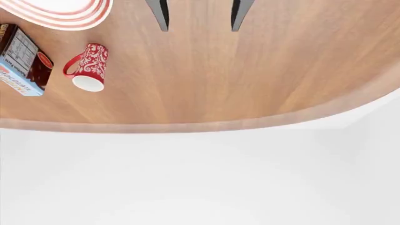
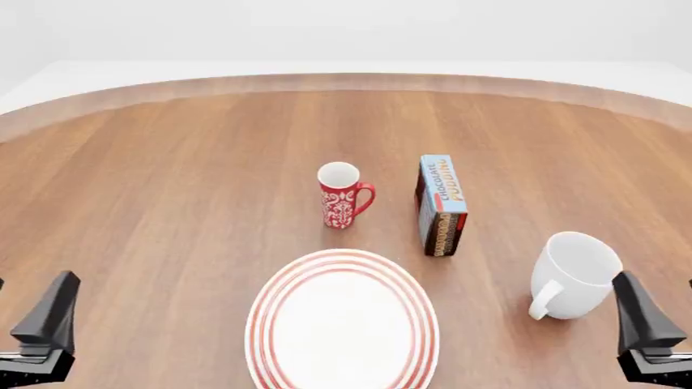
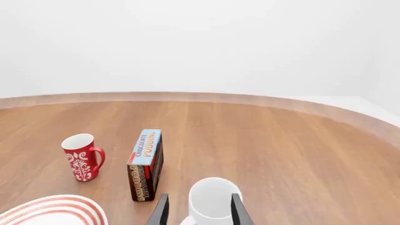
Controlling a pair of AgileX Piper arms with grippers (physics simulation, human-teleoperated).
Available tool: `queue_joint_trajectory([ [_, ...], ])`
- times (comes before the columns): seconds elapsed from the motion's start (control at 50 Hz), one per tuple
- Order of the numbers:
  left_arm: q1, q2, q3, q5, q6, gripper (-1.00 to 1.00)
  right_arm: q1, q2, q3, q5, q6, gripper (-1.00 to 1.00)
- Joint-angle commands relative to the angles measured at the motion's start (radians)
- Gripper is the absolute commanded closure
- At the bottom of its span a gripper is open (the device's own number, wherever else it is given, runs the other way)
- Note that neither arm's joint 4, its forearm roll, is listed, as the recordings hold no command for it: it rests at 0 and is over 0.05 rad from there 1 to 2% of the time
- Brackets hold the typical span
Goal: Pick up the white mug and put it on the plate, and put the chocolate pudding to the right of the plate.
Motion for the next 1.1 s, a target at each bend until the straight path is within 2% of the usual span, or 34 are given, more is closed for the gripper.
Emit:
queue_joint_trajectory([
  [0.02, -0.004, 0.024, -0.002, -0.009, 0.006, -1.0, 0.008, 0.005, -0.003, 0.001, 0.003, -1.0],
  [0.32, 0.003, 0.024, -0.018, 0.008, 0.015, -1.0, 0.009, 0.004, -0.003, 0.002, 0.001, -1.0],
  [0.6, -0.014, 0.107, -0.049, -0.04, 0.044, -1.0, 0.012, 0.0, -0.003, 0.005, 0.001, -1.0],
  [1.1, -0.096, 0.322, -0.114, -0.166, 0.113, -1.0, 0.018, -0.002, -0.002, 0.003, -0.003, -1.0],
])
